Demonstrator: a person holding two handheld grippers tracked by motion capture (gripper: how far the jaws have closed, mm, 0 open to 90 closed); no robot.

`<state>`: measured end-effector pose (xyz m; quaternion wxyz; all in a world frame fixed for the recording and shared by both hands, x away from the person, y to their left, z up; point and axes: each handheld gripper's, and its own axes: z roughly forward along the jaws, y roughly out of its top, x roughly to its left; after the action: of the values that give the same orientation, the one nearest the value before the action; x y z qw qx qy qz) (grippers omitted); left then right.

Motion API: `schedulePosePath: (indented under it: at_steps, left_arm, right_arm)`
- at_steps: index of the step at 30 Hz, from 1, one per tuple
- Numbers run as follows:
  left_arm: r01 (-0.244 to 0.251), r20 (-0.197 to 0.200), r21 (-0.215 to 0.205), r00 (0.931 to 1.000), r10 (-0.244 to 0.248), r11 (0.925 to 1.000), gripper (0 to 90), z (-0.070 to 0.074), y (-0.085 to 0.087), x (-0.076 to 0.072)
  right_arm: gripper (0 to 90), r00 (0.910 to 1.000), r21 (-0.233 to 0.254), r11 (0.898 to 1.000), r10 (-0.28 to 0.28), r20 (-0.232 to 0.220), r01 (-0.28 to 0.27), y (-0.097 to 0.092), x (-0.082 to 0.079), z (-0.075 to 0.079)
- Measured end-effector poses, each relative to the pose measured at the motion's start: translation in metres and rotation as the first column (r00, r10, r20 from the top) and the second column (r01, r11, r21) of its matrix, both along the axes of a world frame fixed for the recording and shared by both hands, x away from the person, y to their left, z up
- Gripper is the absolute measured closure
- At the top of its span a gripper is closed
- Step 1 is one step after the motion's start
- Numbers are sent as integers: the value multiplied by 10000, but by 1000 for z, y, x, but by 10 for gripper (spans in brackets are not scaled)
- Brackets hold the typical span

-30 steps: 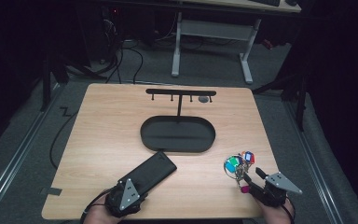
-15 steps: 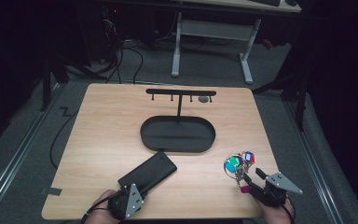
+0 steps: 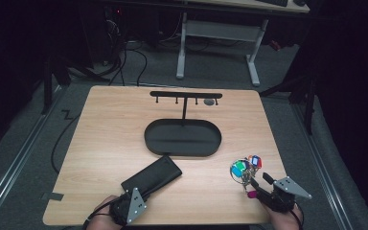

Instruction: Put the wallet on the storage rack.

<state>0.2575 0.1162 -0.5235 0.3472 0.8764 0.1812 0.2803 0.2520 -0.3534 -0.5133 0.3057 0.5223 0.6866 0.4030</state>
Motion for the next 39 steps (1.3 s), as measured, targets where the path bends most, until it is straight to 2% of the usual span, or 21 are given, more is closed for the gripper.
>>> schedulePosePath:
  at_steps: [5,10,18,21,22,23,26,30,31,39]
  left_arm:
    - [-133,-37,-575,9999,131,9983,788,7,7,0]
    - [-203,-91,-907,9998,196,9957,795,12,12,-1]
    - [-246,-268,-1631,9994,205,9863,800,18,19,-1]
    - [-299,-423,-2090,9989,215,9775,803,21,22,-1]
    - [-299,-423,-2090,9989,215,9775,804,21,22,-1]
    - [-320,-479,-2297,9986,216,9727,805,23,23,-1]
    - [-344,-555,-2526,9982,210,9670,807,24,25,-1]
    - [-364,-722,-2946,9973,158,9549,808,27,28,0]
    - [-354,-717,-3110,9973,137,9498,808,28,29,0]
    - [-362,-773,-3627,9970,87,9312,811,31,32,-1]
  right_arm:
    - [447,10000,5,10000,-39,11,39,0,-1,0]
    - [448,10000,16,10000,-60,30,60,-1,-1,1]
    - [448,10000,51,10000,-73,34,73,-1,-1,1]
    - [449,10000,51,10000,-70,25,70,-2,-1,1]
    - [449,10000,51,10000,-70,25,70,-2,-1,1]
    - [449,10000,65,10000,-66,27,66,-2,-1,1]
    - [450,10000,66,10000,-68,49,68,-2,-1,1]
    - [452,10000,96,9999,-82,33,82,-2,-1,1]
    - [451,10000,101,9999,-83,35,83,-2,-1,1]
    - [452,10000,121,9999,-75,-13,75,-2,0,1]
